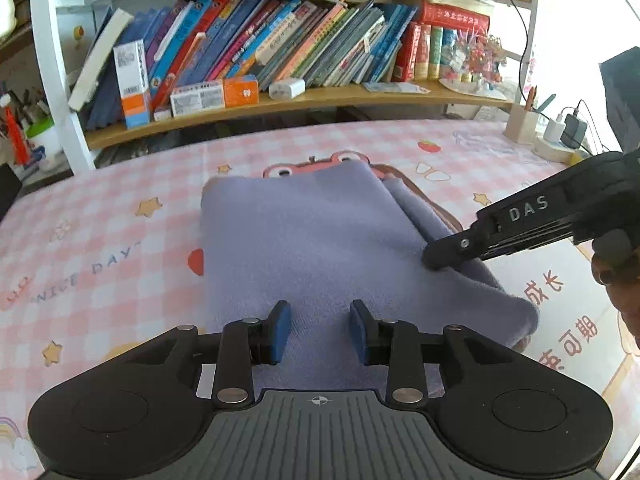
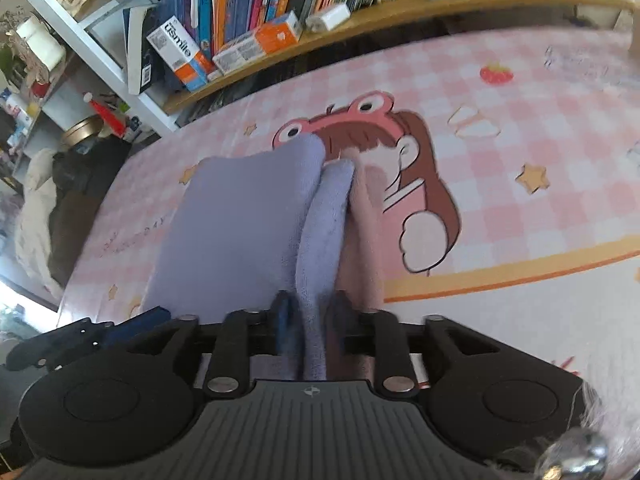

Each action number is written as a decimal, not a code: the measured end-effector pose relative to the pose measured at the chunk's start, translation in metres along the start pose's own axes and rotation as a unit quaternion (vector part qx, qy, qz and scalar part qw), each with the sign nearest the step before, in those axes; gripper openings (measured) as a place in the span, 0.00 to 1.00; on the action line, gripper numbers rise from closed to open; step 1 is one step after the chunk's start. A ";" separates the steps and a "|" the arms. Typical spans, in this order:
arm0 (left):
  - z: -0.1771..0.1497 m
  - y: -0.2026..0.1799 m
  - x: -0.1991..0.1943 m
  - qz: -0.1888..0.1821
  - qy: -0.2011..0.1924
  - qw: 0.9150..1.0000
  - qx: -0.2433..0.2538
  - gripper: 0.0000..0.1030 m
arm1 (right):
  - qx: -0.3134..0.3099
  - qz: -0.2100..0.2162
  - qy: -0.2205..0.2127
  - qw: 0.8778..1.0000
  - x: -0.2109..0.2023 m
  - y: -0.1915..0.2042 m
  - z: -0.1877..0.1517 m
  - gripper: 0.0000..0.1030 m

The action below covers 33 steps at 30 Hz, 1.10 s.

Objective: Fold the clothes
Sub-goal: 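Lift the bundle edge with both grippers and fold it over onto itself, then open both grippers and release the folded sweater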

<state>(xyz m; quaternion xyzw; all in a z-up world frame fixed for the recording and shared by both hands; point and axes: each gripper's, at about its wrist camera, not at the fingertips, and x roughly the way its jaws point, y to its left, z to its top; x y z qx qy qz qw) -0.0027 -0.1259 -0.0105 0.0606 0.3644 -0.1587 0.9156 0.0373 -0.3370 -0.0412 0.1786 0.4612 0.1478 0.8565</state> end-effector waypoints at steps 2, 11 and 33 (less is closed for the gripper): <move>0.001 0.005 -0.014 0.001 -0.023 1.000 -0.006 0.32 | -0.004 -0.008 -0.016 1.000 -0.013 0.002 -0.002 0.34; -0.010 0.025 -0.045 0.001 -0.025 0.999 -0.032 0.39 | -0.024 -0.065 -0.071 0.995 -0.059 0.012 -0.015 0.50; -0.054 0.041 -0.064 -0.049 0.044 0.996 -0.063 0.86 | -0.035 -0.158 -0.010 0.987 -0.072 0.041 -0.116 0.84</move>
